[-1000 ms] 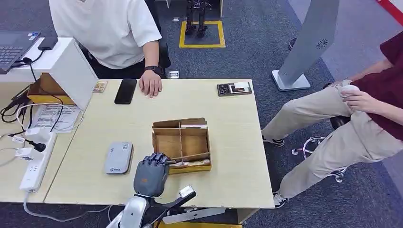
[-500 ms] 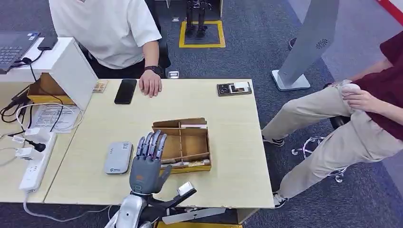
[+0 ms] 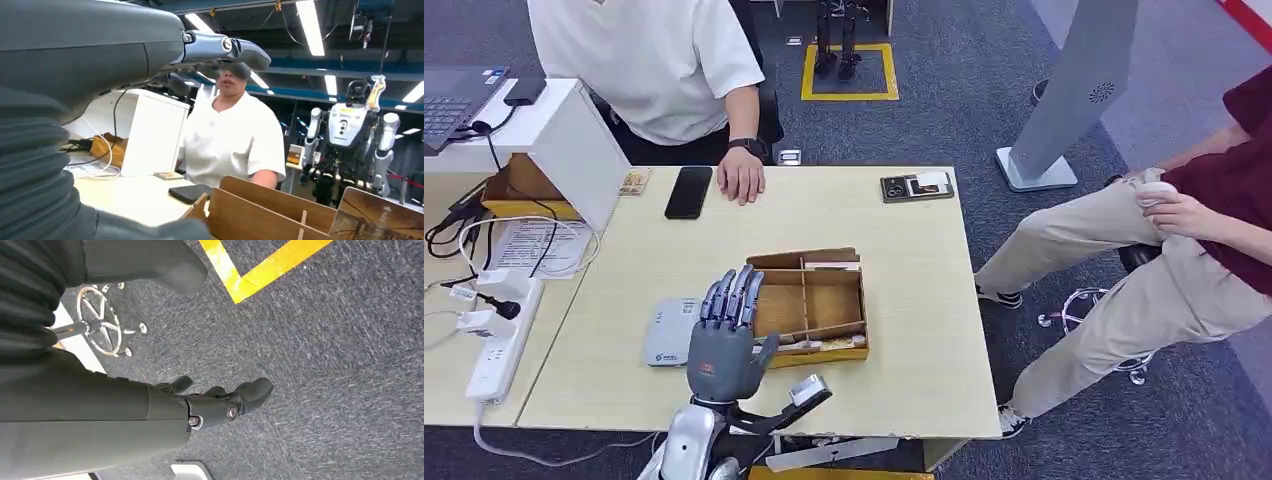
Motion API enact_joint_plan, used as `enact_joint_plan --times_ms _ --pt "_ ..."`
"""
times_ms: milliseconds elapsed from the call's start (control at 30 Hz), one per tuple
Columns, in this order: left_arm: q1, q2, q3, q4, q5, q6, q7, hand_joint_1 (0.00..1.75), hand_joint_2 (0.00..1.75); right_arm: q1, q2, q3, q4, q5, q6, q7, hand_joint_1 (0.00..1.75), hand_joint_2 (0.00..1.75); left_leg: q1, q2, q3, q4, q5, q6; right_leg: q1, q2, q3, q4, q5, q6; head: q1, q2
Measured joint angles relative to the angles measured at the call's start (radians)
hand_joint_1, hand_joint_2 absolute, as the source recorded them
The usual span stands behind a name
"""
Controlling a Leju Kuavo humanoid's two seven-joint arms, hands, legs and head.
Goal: Pass the card to the sensor for recognition and then transmit it.
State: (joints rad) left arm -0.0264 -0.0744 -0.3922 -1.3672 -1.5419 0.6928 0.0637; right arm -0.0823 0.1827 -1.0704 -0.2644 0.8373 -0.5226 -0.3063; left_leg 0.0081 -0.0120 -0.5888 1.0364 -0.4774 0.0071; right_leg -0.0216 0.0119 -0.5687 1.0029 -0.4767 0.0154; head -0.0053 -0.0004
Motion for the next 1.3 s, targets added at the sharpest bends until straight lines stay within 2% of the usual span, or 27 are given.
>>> enact_joint_plan --times_ms 167,367,1300 --pt "-0.001 0.010 0.000 0.002 0.000 0.000 0.060 0.00 1.75 0.000 0.000 0.000 0.000 0.001 0.000 0.001 0.00 1.75 0.000 0.000 0.000 0.000 0.000 0.000 0.000 0.000 0.000 0.000 0.000 0.000 0.000 0.000" --pt "-0.004 0.022 -0.003 0.023 0.000 0.000 0.070 0.00 1.75 0.000 0.000 0.000 0.000 0.000 0.000 0.004 0.00 1.75 0.000 0.000 0.000 0.000 0.000 0.000 0.000 0.000 0.000 0.000 0.000 0.000 0.000 0.000" --pt "-0.029 0.058 -0.045 0.148 -0.001 0.000 0.039 0.00 1.75 0.000 0.000 -0.003 0.000 0.007 0.002 -0.001 0.00 1.75 0.000 0.000 0.000 0.000 0.000 0.000 0.000 0.000 0.000 0.000 0.000 0.000 0.000 0.000"
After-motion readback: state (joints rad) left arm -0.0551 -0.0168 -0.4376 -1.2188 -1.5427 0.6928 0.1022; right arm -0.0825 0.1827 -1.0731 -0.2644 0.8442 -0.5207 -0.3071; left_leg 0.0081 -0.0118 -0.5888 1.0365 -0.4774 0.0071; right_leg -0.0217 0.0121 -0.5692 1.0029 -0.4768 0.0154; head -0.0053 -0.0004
